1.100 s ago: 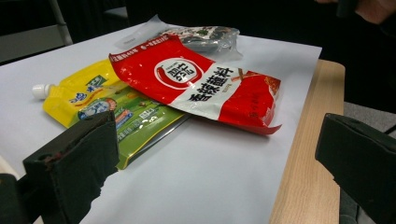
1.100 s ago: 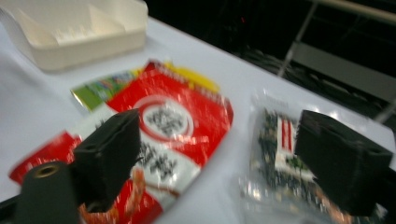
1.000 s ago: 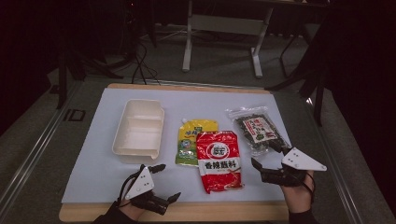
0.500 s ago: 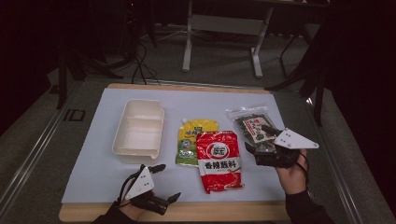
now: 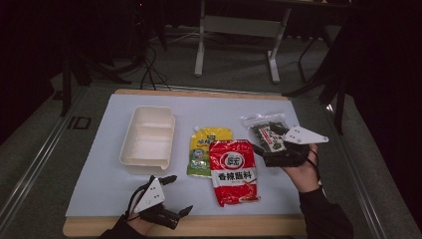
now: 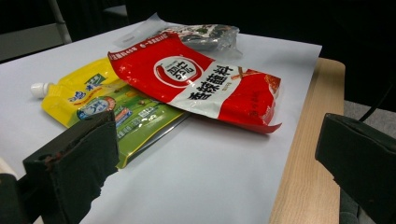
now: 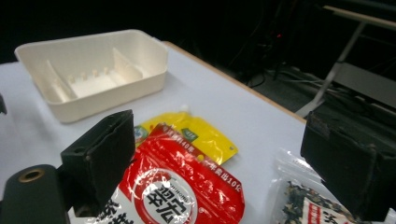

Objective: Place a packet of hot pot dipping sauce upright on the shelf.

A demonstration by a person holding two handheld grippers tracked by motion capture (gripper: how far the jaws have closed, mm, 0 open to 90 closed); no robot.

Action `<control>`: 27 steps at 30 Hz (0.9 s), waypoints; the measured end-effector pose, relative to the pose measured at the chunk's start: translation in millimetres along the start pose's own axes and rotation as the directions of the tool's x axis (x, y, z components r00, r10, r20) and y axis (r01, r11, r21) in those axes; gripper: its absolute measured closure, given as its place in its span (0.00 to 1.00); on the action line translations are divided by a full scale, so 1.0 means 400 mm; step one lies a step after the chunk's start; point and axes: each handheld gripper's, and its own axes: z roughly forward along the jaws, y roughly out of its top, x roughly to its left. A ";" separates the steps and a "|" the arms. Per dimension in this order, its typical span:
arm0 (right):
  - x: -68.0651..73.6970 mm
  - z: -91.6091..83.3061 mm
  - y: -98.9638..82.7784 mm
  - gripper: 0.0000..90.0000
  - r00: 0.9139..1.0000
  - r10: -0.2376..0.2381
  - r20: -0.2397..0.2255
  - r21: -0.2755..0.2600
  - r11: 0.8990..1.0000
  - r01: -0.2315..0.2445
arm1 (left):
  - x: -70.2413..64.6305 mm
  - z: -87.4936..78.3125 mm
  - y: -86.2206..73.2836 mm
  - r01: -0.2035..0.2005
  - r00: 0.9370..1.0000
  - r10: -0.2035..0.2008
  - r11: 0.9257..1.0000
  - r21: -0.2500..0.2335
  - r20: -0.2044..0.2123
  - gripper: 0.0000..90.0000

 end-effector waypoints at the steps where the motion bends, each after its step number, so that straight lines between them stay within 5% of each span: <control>1: -0.001 0.006 0.000 0.11 1.000 0.003 0.001 0.005 1.000 -0.003 | 0.000 0.001 0.000 0.000 1.000 0.000 1.000 0.001 0.001 0.01; 12: -0.021 0.086 -0.018 0.15 0.994 0.007 -0.107 0.082 0.997 0.001 | 0.001 0.000 -0.001 -0.001 1.000 0.001 1.000 0.004 0.002 0.01; 27: -0.044 0.172 -0.069 0.18 0.985 0.051 -0.166 0.174 0.984 -0.022 | 0.000 0.001 -0.003 -0.002 1.000 0.002 1.000 0.010 0.003 0.01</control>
